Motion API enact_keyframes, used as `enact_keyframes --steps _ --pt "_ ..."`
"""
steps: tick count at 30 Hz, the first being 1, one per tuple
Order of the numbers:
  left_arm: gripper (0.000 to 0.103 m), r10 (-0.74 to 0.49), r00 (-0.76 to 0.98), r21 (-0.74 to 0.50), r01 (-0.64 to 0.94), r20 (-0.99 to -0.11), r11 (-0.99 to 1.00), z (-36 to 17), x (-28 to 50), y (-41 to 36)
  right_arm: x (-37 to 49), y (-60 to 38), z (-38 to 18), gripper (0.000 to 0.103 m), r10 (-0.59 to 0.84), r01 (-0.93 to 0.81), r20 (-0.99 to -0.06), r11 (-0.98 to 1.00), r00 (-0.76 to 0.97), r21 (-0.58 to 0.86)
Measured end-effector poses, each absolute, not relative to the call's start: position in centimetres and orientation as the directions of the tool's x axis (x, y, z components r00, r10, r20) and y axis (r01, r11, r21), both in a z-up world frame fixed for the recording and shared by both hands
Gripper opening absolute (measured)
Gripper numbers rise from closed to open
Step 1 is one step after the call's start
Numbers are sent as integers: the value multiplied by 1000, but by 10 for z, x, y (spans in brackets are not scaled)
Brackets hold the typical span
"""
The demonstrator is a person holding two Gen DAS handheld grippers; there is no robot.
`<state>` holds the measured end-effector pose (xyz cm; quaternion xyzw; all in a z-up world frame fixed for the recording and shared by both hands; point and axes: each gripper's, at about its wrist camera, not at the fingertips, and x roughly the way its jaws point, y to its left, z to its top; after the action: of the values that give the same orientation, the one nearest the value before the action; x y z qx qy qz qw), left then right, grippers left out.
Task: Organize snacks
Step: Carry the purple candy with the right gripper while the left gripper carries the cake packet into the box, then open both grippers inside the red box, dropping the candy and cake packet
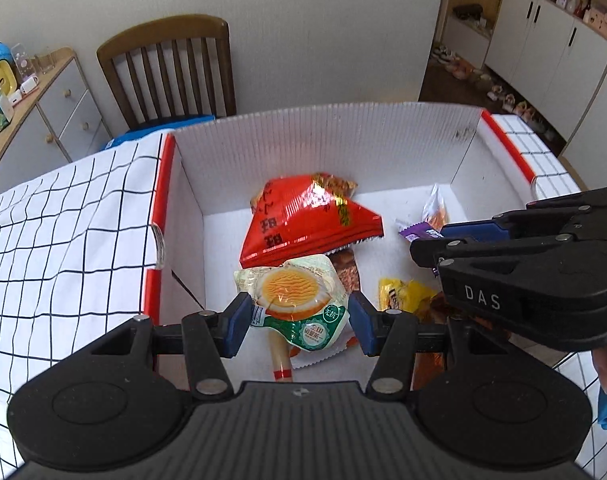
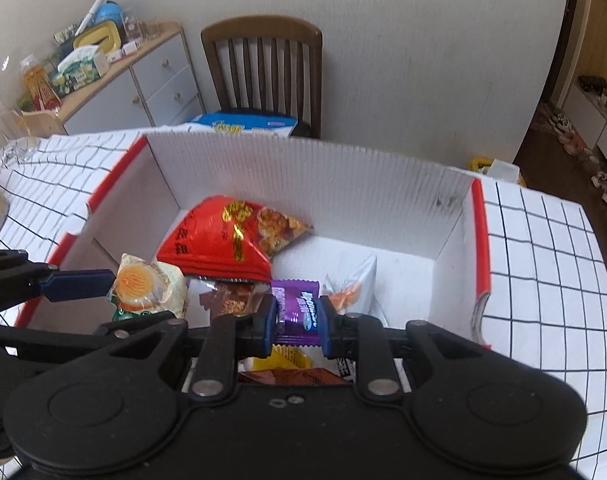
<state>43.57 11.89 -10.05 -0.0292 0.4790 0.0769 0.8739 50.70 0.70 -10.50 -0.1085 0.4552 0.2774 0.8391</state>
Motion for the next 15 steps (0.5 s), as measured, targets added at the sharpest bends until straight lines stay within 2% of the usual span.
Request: enact_keyframes --steps 10,15 --pt "53 128 487 61 -151 -864 987 -114 438 110 510 4 -118 21 332 -554 -857 830 395 66" --pt "55 125 482 38 -187 -867 982 -113 438 117 509 3 -119 23 325 -551 -860 832 393 62"
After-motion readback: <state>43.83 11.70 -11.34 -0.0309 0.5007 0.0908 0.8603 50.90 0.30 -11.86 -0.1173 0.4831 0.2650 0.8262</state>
